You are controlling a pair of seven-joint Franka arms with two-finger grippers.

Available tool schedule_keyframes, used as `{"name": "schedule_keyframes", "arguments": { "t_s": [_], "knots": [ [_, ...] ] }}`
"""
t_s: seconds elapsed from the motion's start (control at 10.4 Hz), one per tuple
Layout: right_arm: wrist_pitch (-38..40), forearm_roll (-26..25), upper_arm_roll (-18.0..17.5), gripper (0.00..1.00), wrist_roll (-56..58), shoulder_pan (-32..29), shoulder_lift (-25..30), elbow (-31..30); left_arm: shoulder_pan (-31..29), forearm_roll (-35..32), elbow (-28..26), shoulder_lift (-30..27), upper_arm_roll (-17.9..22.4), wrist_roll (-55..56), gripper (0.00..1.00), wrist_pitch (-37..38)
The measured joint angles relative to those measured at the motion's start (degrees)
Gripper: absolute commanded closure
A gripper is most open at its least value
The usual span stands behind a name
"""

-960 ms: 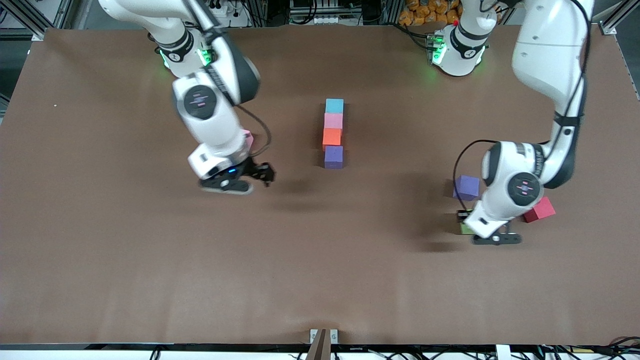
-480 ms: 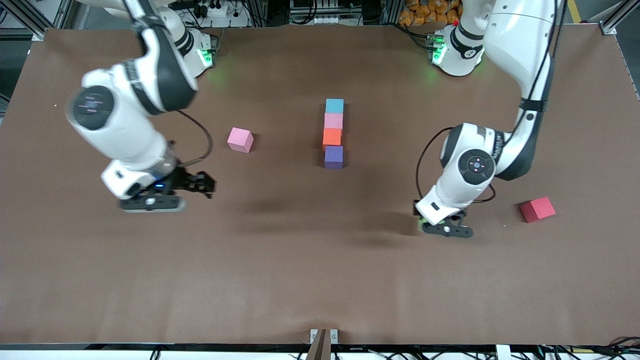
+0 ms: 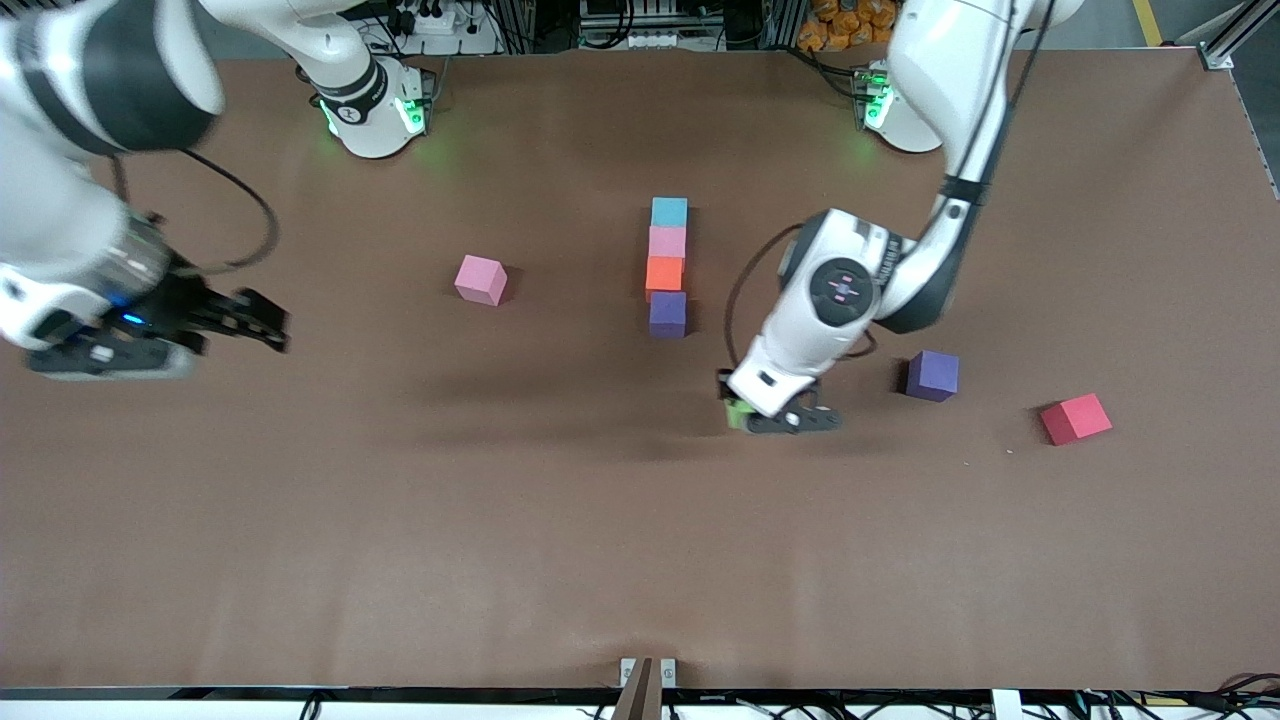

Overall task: Arrange blocks into number 1
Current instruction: 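Carry the green cube to the row with the left gripper while the right returns, then lower the green cube after purple with the left gripper and open it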

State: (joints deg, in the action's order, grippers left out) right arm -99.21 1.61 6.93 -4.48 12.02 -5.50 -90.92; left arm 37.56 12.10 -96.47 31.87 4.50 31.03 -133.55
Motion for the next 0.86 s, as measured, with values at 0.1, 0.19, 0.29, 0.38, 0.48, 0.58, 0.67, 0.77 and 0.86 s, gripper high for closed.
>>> {"name": "schedule_keyframes", "arguments": {
  "t_s": [0.1,0.19,0.29,0.38,0.48,0.58,0.67,0.77,0.86],
  "knots": [
    [2.16,-0.1,0.03,0.0,2.57,-2.0,1.79,0.26,2.16,1.12,0.4,0.66,0.04,2.82,1.0,0.03],
    [4.08,-0.22,0.05,0.0,4.4,-3.79,3.33,0.3,3.86,1.41,0.49,1.49,0.08,5.73,1.0,0.04],
    [5.69,-0.3,0.07,0.0,6.04,-5.6,4.36,0.3,5.29,1.41,0.54,2.31,0.11,8.08,1.0,0.04],
    [6.5,-0.36,0.1,0.0,7.49,-7.13,4.97,0.28,6.39,1.41,0.61,2.89,0.14,9.32,1.0,0.03],
    [6.71,-0.66,0.13,0.0,8.22,-8.17,5.27,0.27,7.0,1.42,0.62,3.18,0.16,9.66,1.0,0.27],
    [6.77,-1.18,0.18,0.0,8.12,-8.49,5.39,0.27,7.25,1.44,0.62,3.34,0.2,9.68,1.0,0.87],
    [6.79,-1.59,0.14,0.0,7.57,-8.5,5.45,0.27,7.54,1.44,0.63,3.61,0.21,9.68,1.0,1.18],
    [6.93,-1.7,-0.04,0.0,7.09,-8.49,5.49,0.27,7.96,1.44,0.63,4.07,0.21,9.68,1.0,1.22],
    [7.4,-1.72,-0.28,0.0,6.99,-8.47,5.55,0.27,8.54,1.44,0.63,4.66,0.21,9.68,1.0,1.22]
  ]
}}
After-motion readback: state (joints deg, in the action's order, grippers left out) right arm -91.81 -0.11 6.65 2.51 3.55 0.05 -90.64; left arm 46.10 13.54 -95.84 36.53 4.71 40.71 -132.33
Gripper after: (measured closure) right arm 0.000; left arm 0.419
